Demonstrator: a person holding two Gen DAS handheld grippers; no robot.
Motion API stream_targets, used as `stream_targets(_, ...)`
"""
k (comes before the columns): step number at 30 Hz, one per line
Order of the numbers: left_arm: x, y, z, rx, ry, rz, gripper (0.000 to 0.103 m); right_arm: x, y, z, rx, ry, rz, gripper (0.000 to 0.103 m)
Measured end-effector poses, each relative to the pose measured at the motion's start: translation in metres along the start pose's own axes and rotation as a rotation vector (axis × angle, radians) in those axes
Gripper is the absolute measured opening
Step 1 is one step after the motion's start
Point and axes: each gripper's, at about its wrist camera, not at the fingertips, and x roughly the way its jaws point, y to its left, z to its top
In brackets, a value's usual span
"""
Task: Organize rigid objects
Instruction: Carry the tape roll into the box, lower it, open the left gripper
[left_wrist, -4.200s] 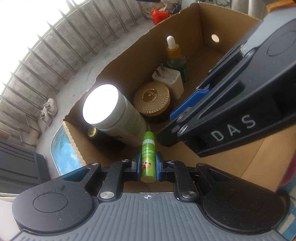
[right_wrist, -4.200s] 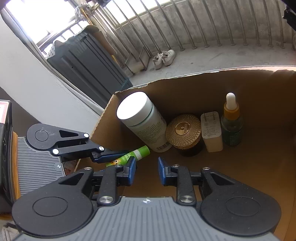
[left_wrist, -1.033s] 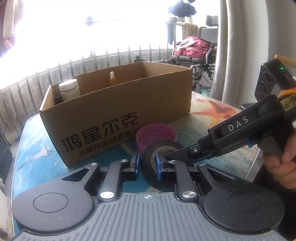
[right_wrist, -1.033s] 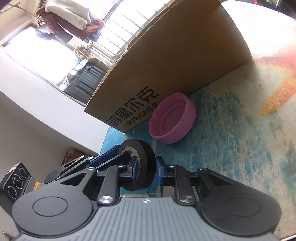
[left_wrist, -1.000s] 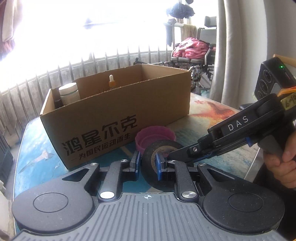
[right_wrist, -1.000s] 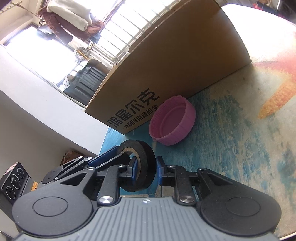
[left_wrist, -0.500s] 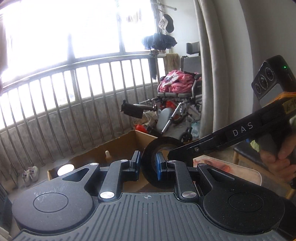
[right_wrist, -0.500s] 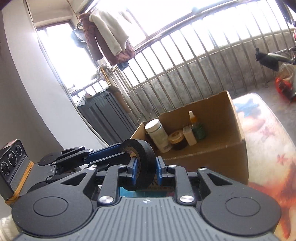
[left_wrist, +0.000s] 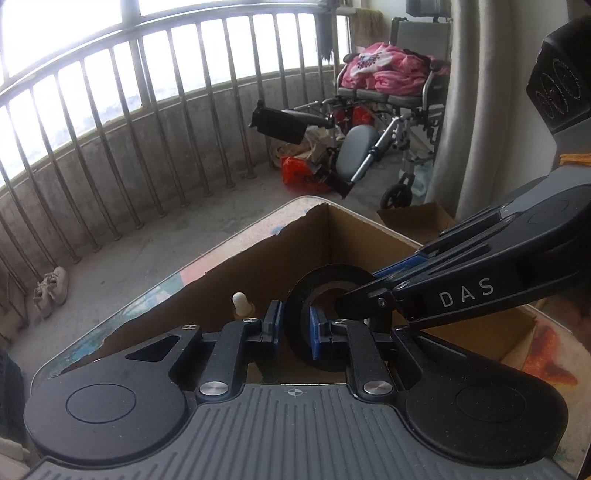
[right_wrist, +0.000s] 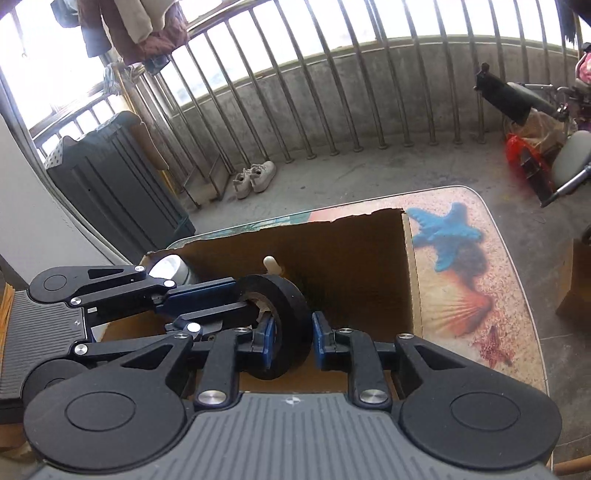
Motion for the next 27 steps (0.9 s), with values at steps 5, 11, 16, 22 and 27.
stream_targets(5, 0.029, 0.004, 0.003, 0.009, 0.104, -0.036, 0.014, 0.019, -0.012, 0.008, 0.028, 0.028, -0.059, 0.043)
stream_targets(11, 0.050, -0.005, 0.003, 0.058, 0.142, -0.029, 0.014, 0.008, -0.017, 0.009, 0.004, -0.013, -0.068, 0.056)
stream_targets(16, 0.065, -0.013, 0.007, 0.098, 0.191, -0.012, 0.014, -0.010, -0.026, 0.006, 0.038, -0.040, -0.071, 0.053)
stream_targets(22, 0.082, -0.011, 0.018, 0.087, 0.217, 0.019, 0.014, -0.028, -0.043, -0.001, 0.108, -0.079, 0.009, 0.052)
stream_targets(27, 0.103, -0.020, 0.025, 0.080, 0.261, 0.037, 0.014, -0.044, -0.040, -0.001, 0.070, -0.133, -0.025, 0.054)
